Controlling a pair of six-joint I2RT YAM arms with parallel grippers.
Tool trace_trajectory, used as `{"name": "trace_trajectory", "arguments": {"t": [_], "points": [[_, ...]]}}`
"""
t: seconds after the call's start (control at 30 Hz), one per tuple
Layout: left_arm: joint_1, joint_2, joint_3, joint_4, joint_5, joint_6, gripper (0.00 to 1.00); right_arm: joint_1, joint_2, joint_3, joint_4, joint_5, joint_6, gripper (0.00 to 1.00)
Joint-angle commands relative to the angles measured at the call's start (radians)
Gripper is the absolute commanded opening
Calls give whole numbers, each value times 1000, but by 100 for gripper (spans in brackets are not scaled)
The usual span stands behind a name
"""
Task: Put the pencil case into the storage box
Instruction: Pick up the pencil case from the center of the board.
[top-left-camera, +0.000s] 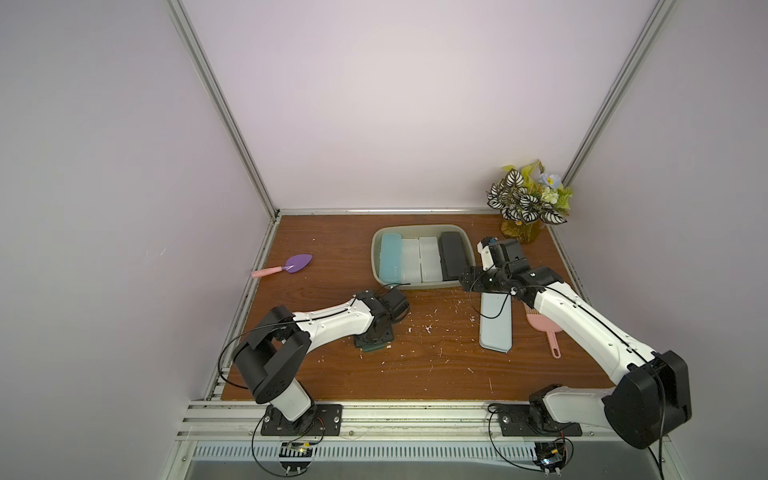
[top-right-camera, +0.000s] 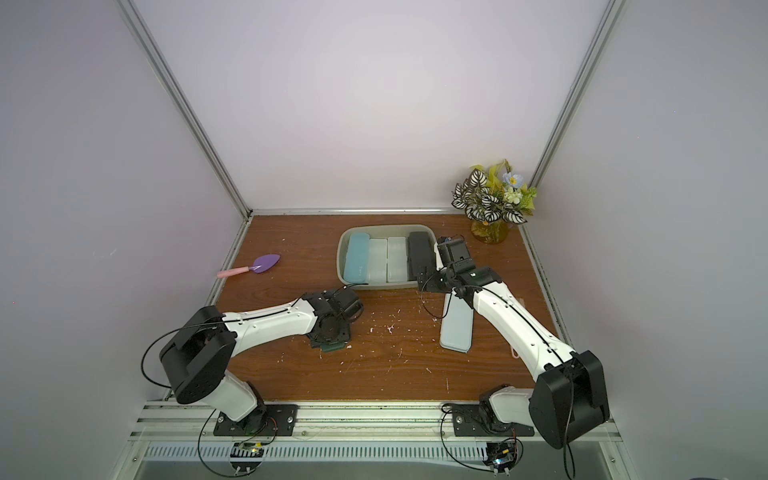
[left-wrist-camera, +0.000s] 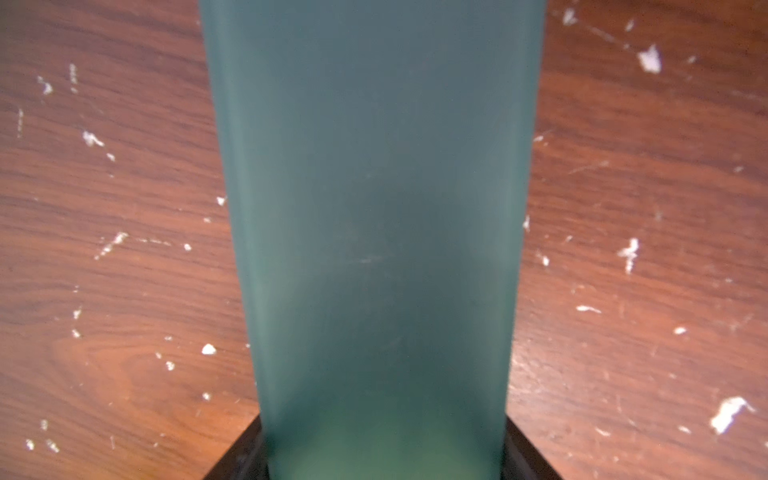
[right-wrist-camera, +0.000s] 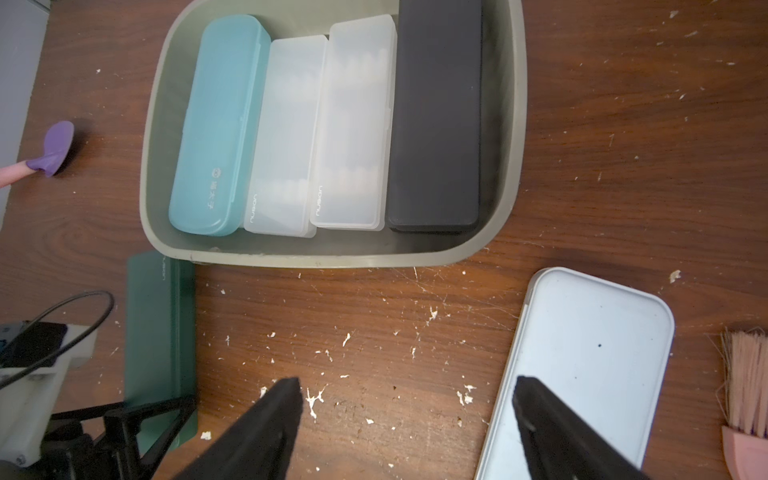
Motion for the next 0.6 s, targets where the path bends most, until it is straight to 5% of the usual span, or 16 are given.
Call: {"name": "trace_trajectory", "arguments": {"t": [0.0,0.17,0.57], "points": [[2,8,-53,45,30,10,75,-4,-34,-4,1,-4,13,87],[3,-13,-94,89,45,17,77,-4,-33,-3,0,-1,11,87],[3,-115,-33,-41,29,50,54,-4,-32,2,-2,-2,12,87]]}}
